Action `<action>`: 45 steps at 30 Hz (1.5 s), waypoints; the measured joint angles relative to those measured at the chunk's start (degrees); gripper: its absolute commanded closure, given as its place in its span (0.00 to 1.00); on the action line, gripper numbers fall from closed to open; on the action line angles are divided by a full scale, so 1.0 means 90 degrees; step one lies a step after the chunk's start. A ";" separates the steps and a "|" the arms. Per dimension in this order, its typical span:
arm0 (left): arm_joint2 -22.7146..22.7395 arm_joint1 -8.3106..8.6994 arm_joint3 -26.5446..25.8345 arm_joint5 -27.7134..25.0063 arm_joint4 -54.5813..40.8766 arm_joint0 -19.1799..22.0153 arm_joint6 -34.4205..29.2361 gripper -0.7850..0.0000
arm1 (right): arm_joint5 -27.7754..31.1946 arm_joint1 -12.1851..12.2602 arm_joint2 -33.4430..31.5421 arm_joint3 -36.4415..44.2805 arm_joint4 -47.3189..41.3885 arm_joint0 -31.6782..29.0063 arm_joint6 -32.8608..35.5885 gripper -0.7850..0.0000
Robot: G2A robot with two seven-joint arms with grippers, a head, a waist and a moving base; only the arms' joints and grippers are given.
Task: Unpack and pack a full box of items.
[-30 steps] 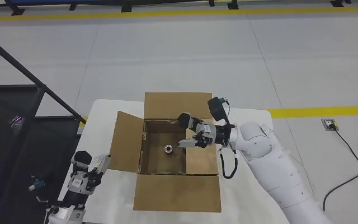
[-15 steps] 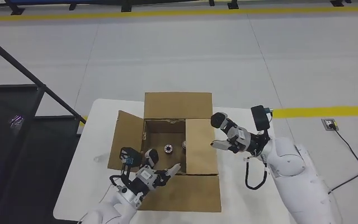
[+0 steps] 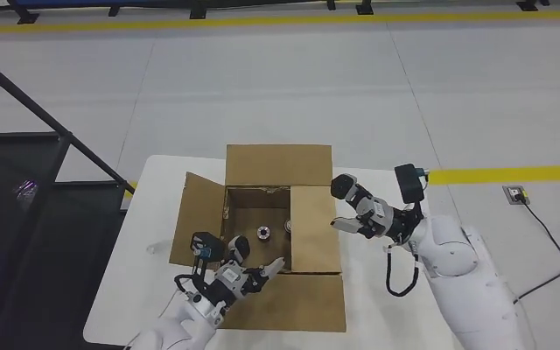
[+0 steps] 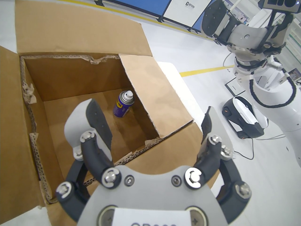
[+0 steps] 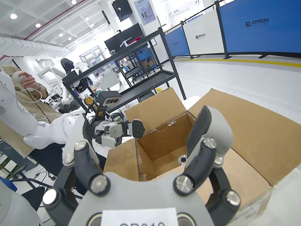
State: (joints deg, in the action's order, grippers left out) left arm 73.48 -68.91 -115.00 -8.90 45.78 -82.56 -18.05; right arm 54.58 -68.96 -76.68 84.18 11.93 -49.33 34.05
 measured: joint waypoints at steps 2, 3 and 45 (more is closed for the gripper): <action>-0.0085 -0.0020 0.0201 0.0026 -0.0420 0.0213 -0.0349 0.00 | -0.0042 0.0023 -0.0076 0.0022 -0.0048 -0.0053 -0.0122 0.00; -0.0113 -0.0026 0.0292 0.0018 -0.0619 0.0318 -0.0529 0.00 | -0.0045 0.0035 -0.0108 0.0025 -0.0072 -0.0071 -0.0135 0.00; -0.1365 -0.0354 0.2480 -0.0664 -0.4116 0.2846 -0.2471 0.00 | -0.0726 0.0391 -0.0922 0.0997 0.0344 -0.1269 -0.1241 0.00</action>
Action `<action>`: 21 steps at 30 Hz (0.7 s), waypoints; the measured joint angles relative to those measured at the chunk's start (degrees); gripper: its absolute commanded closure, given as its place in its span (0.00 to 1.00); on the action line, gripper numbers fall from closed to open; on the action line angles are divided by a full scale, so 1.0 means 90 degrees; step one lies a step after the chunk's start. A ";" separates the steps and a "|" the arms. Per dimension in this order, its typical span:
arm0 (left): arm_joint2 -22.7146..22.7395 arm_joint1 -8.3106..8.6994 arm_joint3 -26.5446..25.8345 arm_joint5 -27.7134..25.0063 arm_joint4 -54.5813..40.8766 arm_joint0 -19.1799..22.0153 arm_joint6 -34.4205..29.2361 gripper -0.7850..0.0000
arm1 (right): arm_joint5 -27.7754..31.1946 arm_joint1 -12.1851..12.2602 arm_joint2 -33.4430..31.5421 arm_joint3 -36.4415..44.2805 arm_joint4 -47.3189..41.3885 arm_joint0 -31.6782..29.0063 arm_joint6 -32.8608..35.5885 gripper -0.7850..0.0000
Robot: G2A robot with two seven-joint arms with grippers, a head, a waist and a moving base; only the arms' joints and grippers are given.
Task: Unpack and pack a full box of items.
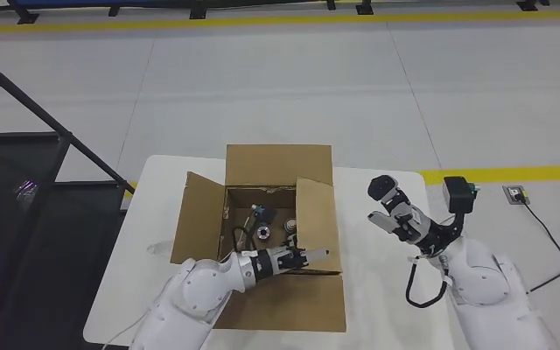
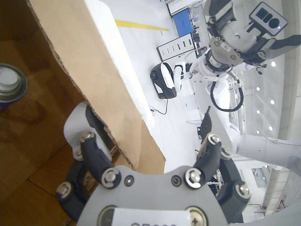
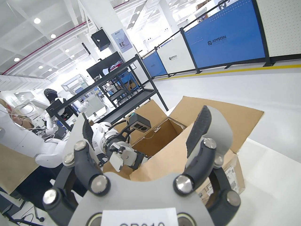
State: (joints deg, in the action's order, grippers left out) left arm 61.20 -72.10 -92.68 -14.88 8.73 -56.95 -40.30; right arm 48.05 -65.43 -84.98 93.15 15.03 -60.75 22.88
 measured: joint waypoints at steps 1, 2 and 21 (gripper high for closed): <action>-0.0028 -0.0004 -0.0135 0.0052 0.0104 -0.0007 0.0092 0.00 | -0.0090 -0.0001 -0.0064 0.0080 0.0086 -0.0066 -0.0170 0.00; -0.0069 -0.0013 -0.0218 0.0106 0.0193 -0.0001 0.0179 0.00 | -0.0133 -0.0001 -0.0116 0.0119 0.0119 -0.0120 -0.0295 0.00; -0.1990 -0.0749 0.1322 0.0742 -0.0015 0.1649 0.0978 0.00 | 0.0035 0.0104 -0.1372 0.0519 -0.0241 -0.1619 -0.1254 0.00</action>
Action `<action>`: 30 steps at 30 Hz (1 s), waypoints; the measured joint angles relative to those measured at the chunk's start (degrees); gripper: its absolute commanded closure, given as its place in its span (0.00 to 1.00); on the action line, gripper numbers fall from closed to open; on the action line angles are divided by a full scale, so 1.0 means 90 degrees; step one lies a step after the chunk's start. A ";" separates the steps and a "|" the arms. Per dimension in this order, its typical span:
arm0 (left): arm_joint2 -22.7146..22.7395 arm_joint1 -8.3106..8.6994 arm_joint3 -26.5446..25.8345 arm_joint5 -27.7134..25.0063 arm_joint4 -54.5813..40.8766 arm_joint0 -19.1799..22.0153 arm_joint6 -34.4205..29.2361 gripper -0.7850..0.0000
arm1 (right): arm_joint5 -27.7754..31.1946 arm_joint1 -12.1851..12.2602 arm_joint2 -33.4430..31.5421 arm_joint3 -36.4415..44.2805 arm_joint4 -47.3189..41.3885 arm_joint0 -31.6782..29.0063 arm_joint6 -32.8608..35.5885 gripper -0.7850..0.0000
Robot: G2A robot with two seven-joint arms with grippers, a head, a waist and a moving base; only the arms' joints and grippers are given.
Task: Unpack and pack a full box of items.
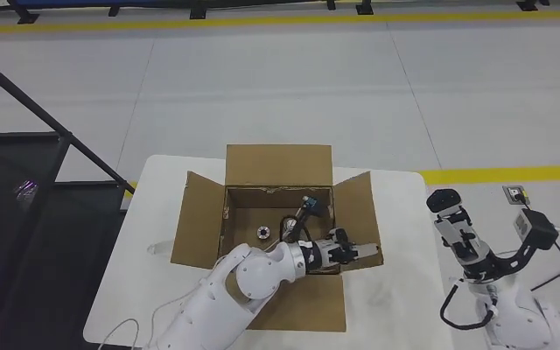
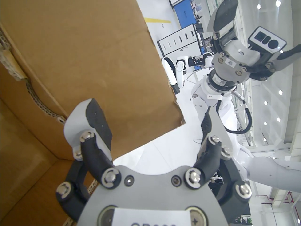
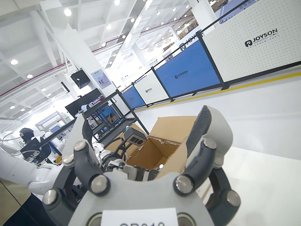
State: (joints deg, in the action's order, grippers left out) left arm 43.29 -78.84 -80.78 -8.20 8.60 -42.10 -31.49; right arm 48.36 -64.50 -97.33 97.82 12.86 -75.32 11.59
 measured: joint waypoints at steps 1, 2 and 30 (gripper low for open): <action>-0.0071 -0.0045 0.0112 0.0009 -0.0029 0.0076 0.0013 0.00 | -0.0002 0.0000 0.0000 -0.0001 0.0002 0.0002 0.0000 0.00; -0.0118 -0.0076 0.0182 0.0010 -0.0040 0.0125 0.0026 0.00 | -0.0003 0.0000 0.0001 -0.0001 0.0006 0.0004 0.0000 0.00; 0.2441 0.0401 -0.2451 -0.0119 0.0642 -0.1591 -0.0056 0.00 | -0.0551 0.0098 0.0472 0.0838 0.1252 0.0982 0.1174 0.00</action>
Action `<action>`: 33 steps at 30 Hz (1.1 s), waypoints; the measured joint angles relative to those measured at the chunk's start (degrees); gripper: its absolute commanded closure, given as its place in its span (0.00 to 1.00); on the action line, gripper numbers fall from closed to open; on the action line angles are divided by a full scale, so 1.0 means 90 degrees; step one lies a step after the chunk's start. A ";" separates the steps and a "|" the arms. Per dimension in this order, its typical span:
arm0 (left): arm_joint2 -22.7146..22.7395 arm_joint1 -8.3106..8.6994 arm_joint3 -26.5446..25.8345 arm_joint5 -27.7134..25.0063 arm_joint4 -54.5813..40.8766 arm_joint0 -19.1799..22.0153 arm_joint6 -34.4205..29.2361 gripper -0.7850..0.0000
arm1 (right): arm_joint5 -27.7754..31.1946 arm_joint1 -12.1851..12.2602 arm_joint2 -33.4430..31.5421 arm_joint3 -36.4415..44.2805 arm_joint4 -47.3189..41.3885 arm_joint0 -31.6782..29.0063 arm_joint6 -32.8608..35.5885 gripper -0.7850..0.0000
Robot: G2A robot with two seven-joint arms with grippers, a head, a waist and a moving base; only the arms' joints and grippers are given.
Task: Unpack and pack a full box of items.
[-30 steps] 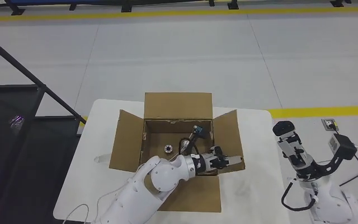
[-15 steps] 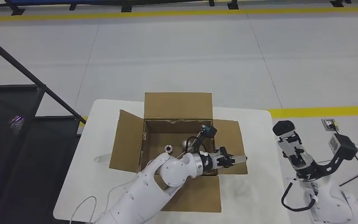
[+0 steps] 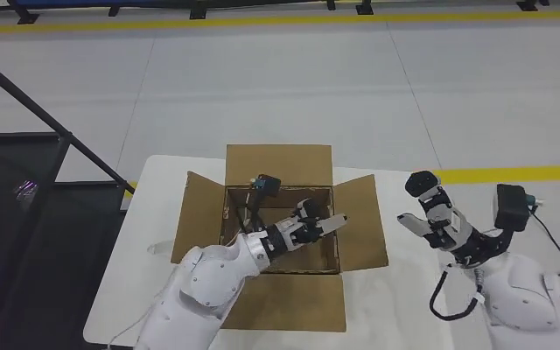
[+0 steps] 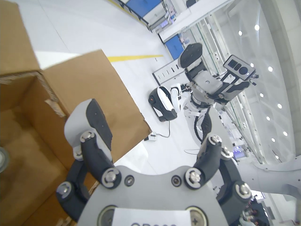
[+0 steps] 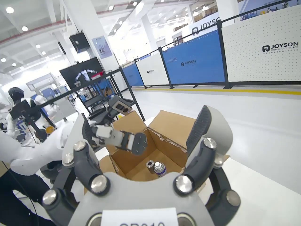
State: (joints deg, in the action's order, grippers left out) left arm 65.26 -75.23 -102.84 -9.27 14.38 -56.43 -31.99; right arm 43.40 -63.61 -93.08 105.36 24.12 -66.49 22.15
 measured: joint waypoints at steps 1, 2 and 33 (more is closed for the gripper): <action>0.0390 0.0072 -0.0348 -0.0010 0.0044 -0.0305 -0.0012 0.00 | -0.0158 0.0011 0.0212 0.0047 0.0120 0.0220 0.0349 0.00; 0.0687 0.0121 -0.0600 -0.0035 0.0043 -0.0540 -0.0013 0.00 | -0.0264 0.0016 0.0407 0.0053 0.0199 0.0413 0.0643 0.00; 0.4566 0.0450 -0.1540 -0.1126 -0.0756 -0.3805 0.0457 0.00 | -0.3485 -0.1924 0.7256 -0.5591 0.2113 0.5616 0.3518 0.74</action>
State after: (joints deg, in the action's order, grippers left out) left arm 106.35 -71.19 -116.71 -19.41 7.58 -90.67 -27.88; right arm 12.04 -80.94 -27.78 55.04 43.14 -15.95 53.81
